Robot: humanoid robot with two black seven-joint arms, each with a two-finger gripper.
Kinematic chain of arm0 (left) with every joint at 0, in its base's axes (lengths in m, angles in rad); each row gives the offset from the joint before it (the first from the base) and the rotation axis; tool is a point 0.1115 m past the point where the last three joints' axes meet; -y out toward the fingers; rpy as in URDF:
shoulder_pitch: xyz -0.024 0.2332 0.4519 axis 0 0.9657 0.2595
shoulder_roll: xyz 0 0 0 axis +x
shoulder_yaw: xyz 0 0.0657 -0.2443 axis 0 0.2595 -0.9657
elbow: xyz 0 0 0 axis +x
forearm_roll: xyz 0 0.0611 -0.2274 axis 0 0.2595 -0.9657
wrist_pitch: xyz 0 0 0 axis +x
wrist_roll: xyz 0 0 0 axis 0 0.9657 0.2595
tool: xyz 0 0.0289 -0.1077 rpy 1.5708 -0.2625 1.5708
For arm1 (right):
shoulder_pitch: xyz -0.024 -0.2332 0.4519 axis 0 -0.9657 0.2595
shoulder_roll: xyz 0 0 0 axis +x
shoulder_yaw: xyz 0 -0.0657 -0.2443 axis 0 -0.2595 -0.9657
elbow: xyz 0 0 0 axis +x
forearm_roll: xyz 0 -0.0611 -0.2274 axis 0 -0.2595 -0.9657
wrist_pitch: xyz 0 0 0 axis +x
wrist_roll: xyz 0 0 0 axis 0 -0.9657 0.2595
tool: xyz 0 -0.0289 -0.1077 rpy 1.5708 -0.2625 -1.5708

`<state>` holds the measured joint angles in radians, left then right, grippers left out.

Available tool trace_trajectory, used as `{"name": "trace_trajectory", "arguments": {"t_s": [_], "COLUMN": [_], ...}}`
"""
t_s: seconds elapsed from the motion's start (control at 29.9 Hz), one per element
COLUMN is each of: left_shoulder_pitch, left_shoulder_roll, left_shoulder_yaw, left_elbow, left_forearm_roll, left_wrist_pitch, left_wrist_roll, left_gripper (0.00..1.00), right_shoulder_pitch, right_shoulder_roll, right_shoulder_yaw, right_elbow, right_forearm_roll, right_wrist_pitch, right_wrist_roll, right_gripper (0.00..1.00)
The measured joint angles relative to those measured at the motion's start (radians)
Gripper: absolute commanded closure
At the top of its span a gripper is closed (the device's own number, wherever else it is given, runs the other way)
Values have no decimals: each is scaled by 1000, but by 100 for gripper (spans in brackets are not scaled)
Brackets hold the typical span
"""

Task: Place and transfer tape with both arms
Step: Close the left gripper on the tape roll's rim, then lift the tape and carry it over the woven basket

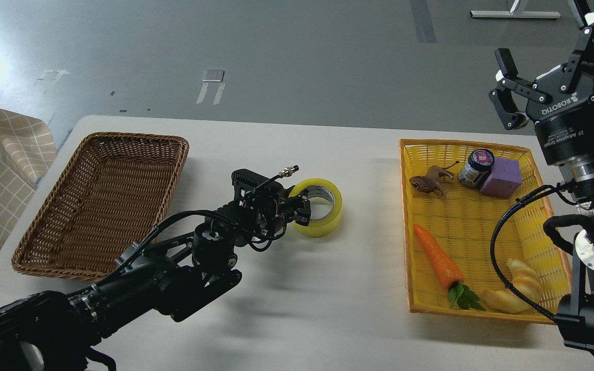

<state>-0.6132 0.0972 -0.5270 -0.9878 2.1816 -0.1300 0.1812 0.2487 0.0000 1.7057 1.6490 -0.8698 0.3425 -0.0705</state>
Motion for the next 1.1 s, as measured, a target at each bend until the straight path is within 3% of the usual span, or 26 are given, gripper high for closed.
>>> {"name": "trace_trajectory", "arguments": {"t_s": [0.2, 0.57, 0.87, 1.1], "left_shoulder_pitch": [-44, -188, -328, -331], "left_shoulder_roll": [32, 195, 522, 842], "left_shoulder_yaw": [0, -1, -6, -2], "left_elbow": [-31, -140, -241, -286], "left_forearm_roll": [0, 0, 0, -11], "left_wrist_pitch": [-33, -169, -229, -215], "left_wrist_roll": [-7, -101, -242, -402], "left_gripper": [85, 85, 83, 82], "right_shoulder_pitch": [-2, 0, -9, -9], "right_shoulder_roll": [0, 0, 0, 0], "right_shoulder_yaw": [0, -1, -5, -6], "right_elbow": [0, 0, 0, -2], "right_forearm_roll": [0, 0, 0, 0], "right_wrist_pitch": [1, 1, 3, 4], "right_wrist_roll": [0, 0, 0, -2], "right_gripper": [0, 0, 0, 0]}}
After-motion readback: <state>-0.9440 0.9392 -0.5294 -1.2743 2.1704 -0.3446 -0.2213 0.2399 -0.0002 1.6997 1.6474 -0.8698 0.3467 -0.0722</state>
